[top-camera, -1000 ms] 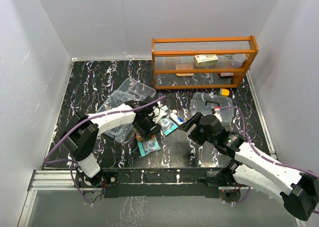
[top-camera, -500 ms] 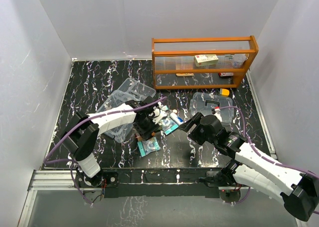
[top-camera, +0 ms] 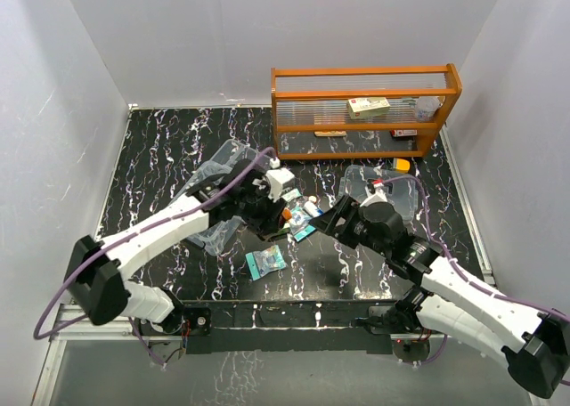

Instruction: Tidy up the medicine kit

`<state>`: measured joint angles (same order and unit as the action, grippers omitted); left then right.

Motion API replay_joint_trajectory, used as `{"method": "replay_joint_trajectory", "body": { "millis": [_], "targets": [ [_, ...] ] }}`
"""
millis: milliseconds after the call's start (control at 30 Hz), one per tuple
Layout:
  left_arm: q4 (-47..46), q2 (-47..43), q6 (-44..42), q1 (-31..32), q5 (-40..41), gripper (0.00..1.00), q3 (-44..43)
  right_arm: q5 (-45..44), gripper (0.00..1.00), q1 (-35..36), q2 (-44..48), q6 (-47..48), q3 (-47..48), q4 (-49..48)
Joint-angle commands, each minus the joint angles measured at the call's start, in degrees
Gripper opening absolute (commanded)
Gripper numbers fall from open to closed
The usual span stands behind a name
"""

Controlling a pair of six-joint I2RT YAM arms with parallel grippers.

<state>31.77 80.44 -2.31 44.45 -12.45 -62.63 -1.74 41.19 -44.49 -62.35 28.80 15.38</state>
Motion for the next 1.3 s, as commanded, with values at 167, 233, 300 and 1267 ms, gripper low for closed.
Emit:
{"method": "replay_joint_trajectory", "body": {
  "millis": [167, 233, 300, 1267],
  "targets": [
    [-27.3, -12.5, 41.0, 0.2, 5.4, 0.30, 8.5, 14.7, 0.72, -0.1, 2.8, 16.3, 0.4, -20.9],
    [-25.2, -13.4, 46.6, 0.2, 10.1, 0.30, 7.8, 17.5, 0.73, -0.1, 1.5, 16.5, 0.5, -22.8],
    [-22.0, -13.6, 50.0, 0.2, 13.4, 0.30, 6.7, 20.7, 0.75, -0.1, -0.9, 16.7, 1.2, -25.2],
    [-25.2, -18.0, 69.2, -1.1, 8.1, 0.30, 11.5, 23.0, 0.51, 0.0, -20.6, 16.8, 10.2, -33.1]
  ]
}}
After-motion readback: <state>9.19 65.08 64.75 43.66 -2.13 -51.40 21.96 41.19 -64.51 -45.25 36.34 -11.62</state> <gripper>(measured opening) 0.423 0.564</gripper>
